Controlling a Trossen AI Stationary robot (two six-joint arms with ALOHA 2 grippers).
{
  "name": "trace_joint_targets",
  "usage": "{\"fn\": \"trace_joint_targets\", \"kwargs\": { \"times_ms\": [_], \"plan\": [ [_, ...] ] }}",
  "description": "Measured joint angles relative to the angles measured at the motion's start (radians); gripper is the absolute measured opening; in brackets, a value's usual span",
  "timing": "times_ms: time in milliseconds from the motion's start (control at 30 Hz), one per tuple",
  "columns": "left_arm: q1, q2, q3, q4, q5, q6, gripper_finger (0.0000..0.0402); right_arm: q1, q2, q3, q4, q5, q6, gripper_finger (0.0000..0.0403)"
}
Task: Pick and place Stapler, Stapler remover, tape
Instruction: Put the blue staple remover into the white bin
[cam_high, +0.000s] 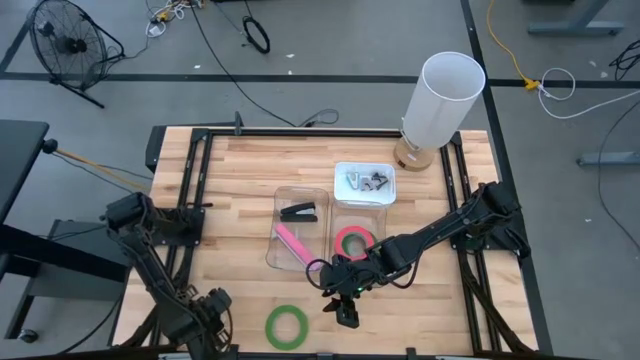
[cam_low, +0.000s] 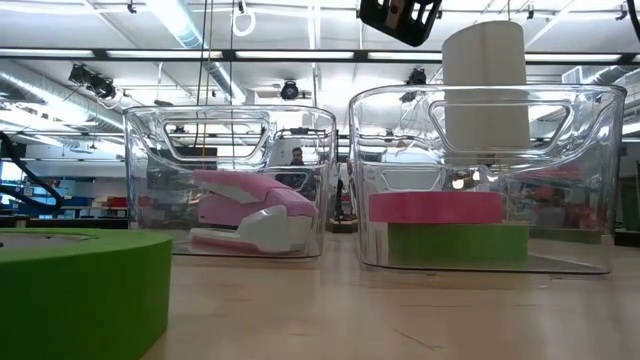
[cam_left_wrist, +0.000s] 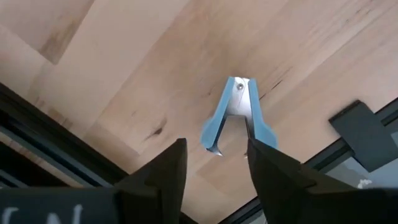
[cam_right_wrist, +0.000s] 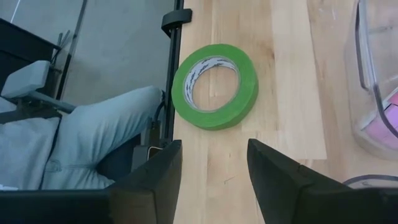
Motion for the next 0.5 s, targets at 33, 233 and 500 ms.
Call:
{"fn": "trace_joint_targets", "kwargs": {
  "times_ms": [33, 233, 500],
  "plan": [
    [-0.004, 0.000, 0.000, 0.000, -0.001, 0.000, 0.0176, 0.000, 0.000, 0.000, 0.000, 0.000, 0.000, 0.0180],
    [-0.015, 0.003, 0.000, 0.001, -0.047, 0.000, 0.0179, 0.000, 0.000, 0.000, 0.000, 0.000, 0.000, 0.0180],
    [-0.012, 0.099, 0.000, 0.013, 0.058, 0.054, 0.0179, 0.003, 0.000, 0.000, 0.000, 0.007, 0.000, 0.0180]
  ]
}}
